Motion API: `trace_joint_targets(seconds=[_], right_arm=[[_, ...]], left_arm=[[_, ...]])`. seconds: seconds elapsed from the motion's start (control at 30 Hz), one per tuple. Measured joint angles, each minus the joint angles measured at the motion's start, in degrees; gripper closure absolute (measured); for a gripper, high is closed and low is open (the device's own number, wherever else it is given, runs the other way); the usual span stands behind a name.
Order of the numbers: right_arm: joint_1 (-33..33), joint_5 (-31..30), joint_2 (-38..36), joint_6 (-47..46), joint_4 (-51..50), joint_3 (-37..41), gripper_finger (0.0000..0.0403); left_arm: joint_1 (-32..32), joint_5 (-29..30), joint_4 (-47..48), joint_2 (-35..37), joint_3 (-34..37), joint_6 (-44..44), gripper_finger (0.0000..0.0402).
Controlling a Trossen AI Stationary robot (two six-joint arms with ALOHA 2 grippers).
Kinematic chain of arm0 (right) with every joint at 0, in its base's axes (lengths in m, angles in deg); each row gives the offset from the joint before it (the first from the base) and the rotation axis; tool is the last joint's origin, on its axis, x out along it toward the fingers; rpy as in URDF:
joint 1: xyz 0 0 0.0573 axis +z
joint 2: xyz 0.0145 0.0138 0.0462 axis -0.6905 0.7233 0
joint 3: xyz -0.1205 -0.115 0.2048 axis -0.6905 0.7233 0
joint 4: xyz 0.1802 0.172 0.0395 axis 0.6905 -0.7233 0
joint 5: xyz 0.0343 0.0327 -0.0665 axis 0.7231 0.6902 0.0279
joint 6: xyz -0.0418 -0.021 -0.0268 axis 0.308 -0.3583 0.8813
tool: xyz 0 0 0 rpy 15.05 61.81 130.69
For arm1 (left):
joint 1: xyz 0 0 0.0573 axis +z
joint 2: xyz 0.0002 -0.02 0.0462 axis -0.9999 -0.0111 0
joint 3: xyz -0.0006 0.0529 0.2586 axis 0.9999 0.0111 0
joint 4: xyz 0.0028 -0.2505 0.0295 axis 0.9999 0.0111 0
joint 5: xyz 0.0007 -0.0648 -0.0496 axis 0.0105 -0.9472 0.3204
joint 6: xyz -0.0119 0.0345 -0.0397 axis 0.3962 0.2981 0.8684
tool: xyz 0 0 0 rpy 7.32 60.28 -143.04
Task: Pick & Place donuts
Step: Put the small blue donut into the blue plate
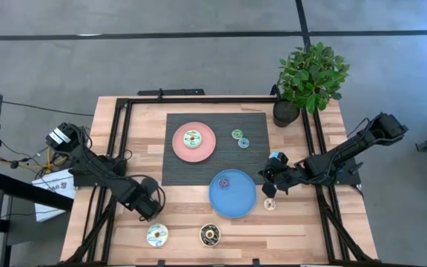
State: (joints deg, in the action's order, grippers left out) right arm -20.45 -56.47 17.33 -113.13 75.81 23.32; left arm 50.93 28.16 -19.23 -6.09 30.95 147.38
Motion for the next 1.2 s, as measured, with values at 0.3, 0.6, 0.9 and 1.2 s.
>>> trace_joint_targets(seconds=[0.3,0.6,0.9,1.2], right_arm=[[0.0,0.0,0.0,0.0,0.2,0.0,0.0401],[0.0,0.0,0.0,0.0,0.2,0.0,0.0401],[0.0,0.0,0.0,0.0,0.2,0.0,0.0401],[0.0,0.0,0.0,0.0,0.2,0.0,0.0401]], left_arm=[[0.0,-2.0,-0.1,0.0,0.5,0.2,0.0089],[0.0,-4.4,0.0,0.0,0.4,0.3,0.0116],[0.0,-4.4,0.1,0.0,0.4,0.2,0.0155],[0.0,-4.3,0.1,0.0,0.4,-1.8,0.0172]])
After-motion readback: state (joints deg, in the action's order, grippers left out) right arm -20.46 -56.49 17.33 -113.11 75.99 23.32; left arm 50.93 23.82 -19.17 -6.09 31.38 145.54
